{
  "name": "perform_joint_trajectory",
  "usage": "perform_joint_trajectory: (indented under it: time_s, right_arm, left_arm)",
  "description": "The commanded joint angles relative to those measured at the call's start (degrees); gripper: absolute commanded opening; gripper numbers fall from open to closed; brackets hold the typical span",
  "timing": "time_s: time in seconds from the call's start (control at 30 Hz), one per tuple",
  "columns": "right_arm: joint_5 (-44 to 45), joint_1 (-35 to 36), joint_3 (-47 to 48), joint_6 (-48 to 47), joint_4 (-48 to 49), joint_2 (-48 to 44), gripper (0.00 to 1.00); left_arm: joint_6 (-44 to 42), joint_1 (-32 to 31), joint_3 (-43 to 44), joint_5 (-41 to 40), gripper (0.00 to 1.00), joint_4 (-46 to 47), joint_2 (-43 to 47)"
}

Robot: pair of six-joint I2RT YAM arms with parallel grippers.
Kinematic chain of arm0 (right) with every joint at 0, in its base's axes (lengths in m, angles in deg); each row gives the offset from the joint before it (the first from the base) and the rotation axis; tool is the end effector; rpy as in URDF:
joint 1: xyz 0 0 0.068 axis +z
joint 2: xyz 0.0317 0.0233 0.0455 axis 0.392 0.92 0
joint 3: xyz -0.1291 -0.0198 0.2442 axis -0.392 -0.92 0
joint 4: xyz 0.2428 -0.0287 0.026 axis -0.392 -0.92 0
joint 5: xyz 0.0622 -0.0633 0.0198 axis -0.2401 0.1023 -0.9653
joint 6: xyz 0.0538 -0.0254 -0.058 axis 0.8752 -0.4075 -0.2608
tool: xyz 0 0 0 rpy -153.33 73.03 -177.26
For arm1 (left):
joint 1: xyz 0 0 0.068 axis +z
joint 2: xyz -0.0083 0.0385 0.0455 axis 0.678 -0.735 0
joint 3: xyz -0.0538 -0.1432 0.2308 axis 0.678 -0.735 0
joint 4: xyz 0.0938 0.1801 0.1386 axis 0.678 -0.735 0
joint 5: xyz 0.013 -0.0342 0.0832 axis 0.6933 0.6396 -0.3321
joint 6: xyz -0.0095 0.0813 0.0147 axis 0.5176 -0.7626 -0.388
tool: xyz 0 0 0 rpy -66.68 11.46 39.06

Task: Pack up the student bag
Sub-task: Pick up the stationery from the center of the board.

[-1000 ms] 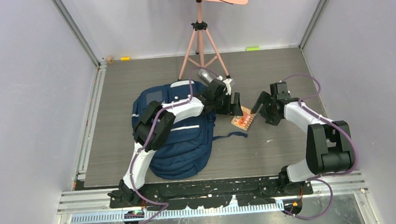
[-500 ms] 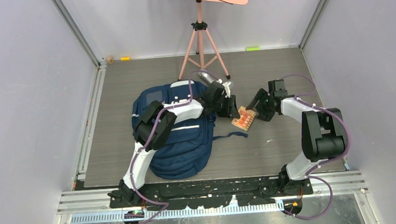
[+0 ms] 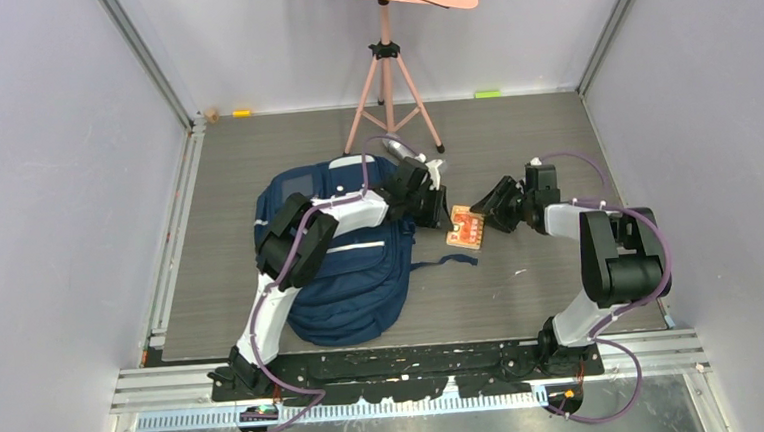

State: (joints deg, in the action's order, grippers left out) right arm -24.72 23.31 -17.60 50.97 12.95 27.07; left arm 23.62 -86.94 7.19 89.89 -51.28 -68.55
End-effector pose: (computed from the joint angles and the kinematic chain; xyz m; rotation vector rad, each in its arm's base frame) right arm 0.3137 0.0295 0.1323 0.7278 2.3603 0.8264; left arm 0.3389 -0.3717 0.1299 0.4986 2.4677 -1.1119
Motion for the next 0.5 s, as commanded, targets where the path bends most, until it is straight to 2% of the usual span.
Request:
perform_joint_trajectory:
  time_s: [0.0, 0.1, 0.27, 0.47]
  right_arm:
    - [-15.9, 2.5, -1.6, -1.4, -2.6, -2.6, 0.5]
    - [-17.7, 2.6, -2.1, -3.4, -5.4, -4.4, 0.47]
    - [-20.7, 2.5, -4.8, -2.9, -3.6, -8.8, 0.43]
    - [-17.9, 3.2, -7.1, -2.7, -0.3, -12.7, 0.42]
  left_arm:
    - [-2.6, -1.2, -1.7, 0.3, 0.16, -2.6, -1.7]
    - [-2.6, -0.7, -2.2, 0.3, 0.15, -2.4, -1.5]
    - [-2.9, -0.4, -3.3, 0.8, 0.15, -1.5, -0.6]
    - [-3.0, -0.4, -4.7, 1.5, 0.14, 0.2, 0.9]
